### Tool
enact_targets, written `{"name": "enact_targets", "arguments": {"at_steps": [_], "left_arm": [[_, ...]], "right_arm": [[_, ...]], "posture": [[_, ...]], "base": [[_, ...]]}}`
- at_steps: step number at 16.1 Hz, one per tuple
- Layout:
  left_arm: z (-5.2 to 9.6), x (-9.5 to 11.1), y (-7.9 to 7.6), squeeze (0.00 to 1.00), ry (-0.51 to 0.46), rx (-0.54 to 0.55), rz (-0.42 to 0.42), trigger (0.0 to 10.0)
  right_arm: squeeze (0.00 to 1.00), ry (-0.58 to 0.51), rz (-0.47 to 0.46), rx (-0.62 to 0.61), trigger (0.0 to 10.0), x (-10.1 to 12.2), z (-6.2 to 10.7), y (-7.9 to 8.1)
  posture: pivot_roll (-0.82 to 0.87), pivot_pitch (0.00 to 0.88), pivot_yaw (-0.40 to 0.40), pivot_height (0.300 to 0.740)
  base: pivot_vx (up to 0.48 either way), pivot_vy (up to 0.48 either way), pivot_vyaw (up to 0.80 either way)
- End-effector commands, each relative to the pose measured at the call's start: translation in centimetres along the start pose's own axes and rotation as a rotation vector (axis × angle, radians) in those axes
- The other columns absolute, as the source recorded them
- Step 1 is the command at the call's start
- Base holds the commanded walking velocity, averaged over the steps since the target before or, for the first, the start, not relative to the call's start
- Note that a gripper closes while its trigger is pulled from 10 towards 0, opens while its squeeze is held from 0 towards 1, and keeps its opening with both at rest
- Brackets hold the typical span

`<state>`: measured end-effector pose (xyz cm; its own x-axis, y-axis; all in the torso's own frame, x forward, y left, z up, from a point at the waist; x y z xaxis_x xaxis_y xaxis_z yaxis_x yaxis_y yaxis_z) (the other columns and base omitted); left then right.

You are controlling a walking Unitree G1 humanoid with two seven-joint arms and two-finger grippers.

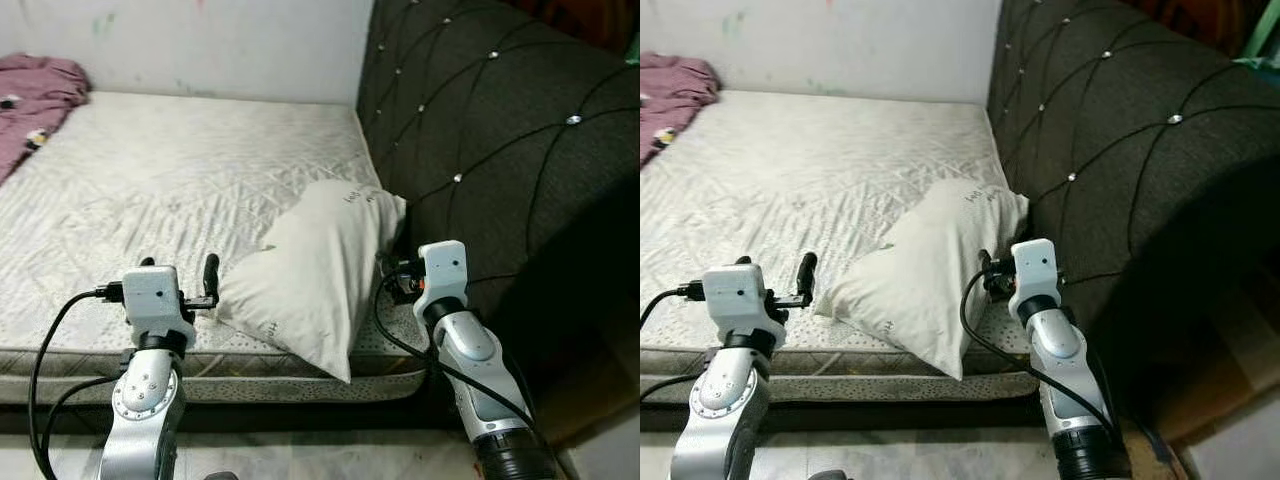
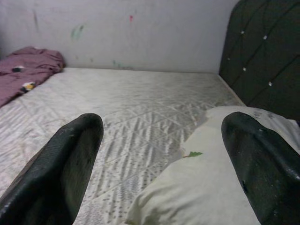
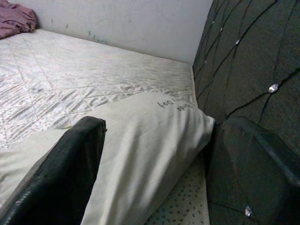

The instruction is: Clean up the room

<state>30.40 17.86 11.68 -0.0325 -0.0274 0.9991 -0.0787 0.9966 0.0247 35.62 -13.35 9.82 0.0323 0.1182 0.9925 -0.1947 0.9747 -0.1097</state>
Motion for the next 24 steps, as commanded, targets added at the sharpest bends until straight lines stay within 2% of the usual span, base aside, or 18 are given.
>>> {"name": "enact_targets", "arguments": {"at_steps": [1,4,9,24], "left_arm": [[-0.09,0.58,-0.46,0.0,-0.023,-0.023,0.006,10.0],[-0.11,0.67,-0.61,0.0,-0.028,-0.031,0.013,10.0],[-0.05,0.68,-0.81,0.0,-0.03,-0.042,0.018,10.0],[-0.07,0.59,-1.29,0.0,-0.031,-0.057,0.027,10.0]], "right_arm": [[0.0,-0.017,0.011,0.013,10.0,0.52,-0.17,0.15],[0.0,-0.015,-0.002,0.01,10.0,0.44,-0.17,0.04],[0.0,-0.018,-0.003,0.014,10.0,0.43,-0.14,0.09],[0.0,-0.014,0.007,0.03,10.0,0.36,-0.2,0.26]], "posture": [[-0.02,0.0,-0.046,0.74],[-0.02,0.0,-0.046,0.74],[-0.02,0.0,-0.047,0.74],[-0.03,0.0,-0.055,0.74]], "base": [[0.0,0.0,0.69],[0.0,0.0,0.24],[0.27,0.0,0.0],[0.36,0.0,0.0]]}}
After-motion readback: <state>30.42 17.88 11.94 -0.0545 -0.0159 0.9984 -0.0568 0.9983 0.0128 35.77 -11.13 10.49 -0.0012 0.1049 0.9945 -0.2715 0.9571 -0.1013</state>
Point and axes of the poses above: a point about 5 cm out from each wrist's last joint towards the gripper, its own z axis pointing back from the gripper into the wrist, its own x axis along the axis of the wrist's last joint, y = z × x, the point moved 6 cm from there along -z, pointing out of the wrist towards the gripper
